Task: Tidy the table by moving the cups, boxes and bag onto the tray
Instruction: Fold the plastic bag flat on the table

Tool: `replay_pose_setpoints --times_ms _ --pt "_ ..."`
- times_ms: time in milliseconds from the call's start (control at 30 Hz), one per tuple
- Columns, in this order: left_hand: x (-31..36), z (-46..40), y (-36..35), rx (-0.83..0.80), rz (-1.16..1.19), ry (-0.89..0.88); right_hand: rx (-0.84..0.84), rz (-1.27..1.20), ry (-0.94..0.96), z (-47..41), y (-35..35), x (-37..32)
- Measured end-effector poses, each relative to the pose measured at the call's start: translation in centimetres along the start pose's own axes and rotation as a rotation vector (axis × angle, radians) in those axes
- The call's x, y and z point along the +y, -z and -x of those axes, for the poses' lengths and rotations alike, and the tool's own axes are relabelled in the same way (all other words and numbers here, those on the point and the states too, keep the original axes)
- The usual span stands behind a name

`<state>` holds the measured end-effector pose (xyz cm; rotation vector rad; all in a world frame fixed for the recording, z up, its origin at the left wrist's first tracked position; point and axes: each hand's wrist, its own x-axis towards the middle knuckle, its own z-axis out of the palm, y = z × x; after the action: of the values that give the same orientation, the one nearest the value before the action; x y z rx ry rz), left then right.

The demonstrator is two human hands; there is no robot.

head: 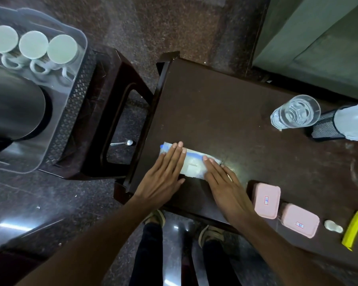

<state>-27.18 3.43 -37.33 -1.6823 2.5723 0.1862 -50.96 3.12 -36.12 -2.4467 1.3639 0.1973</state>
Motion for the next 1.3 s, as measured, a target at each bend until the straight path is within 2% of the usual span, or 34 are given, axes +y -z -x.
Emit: replay_pose_setpoints --times_ms 100,267,367,433,600,767,833,933,1033,1133,1300 --pt "-0.1 0.2 -0.2 -0.022 0.005 -0.007 0.011 0.023 -0.019 0.0 0.2 -0.9" --pt "0.4 0.2 -0.5 -0.052 -0.053 0.020 0.119 -0.019 -0.038 -2.1 0.5 -4.7" --pt "0.5 0.4 -0.8 -0.049 -0.072 0.048 0.027 0.003 -0.097 -3.3 -0.3 -6.1" --pt "0.3 0.6 -1.0 -0.055 -0.050 0.085 -0.014 0.026 -0.116 -3.4 -1.0 -5.6" --pt "-0.4 1.3 -1.2 -0.093 -0.032 0.092 0.026 0.102 -0.056 -1.2 -2.4 -1.7" --pt "-0.2 1.1 -0.8 -0.137 -0.058 0.124 -0.021 0.082 -0.098 0.2 -0.7 -0.4" --pt "0.3 1.0 -0.5 -0.146 -0.036 0.138 0.046 0.010 -0.175 -0.1 0.2 -1.1" --pt "0.2 0.2 0.4 -0.071 0.038 0.224 0.183 -0.133 -0.336 -1.5 2.0 -0.8" --pt "-0.8 -1.3 1.6 -0.062 0.099 0.304 0.115 -0.141 -0.360 -3.0 2.9 -0.2" --pt "-1.6 -2.3 2.2 -0.169 0.151 0.295 0.072 -0.147 -0.345 -3.7 3.1 -0.5" --pt "-1.7 -2.2 4.2 -0.174 0.210 0.361 0.076 -0.448 -0.414 -4.3 4.9 -0.8"
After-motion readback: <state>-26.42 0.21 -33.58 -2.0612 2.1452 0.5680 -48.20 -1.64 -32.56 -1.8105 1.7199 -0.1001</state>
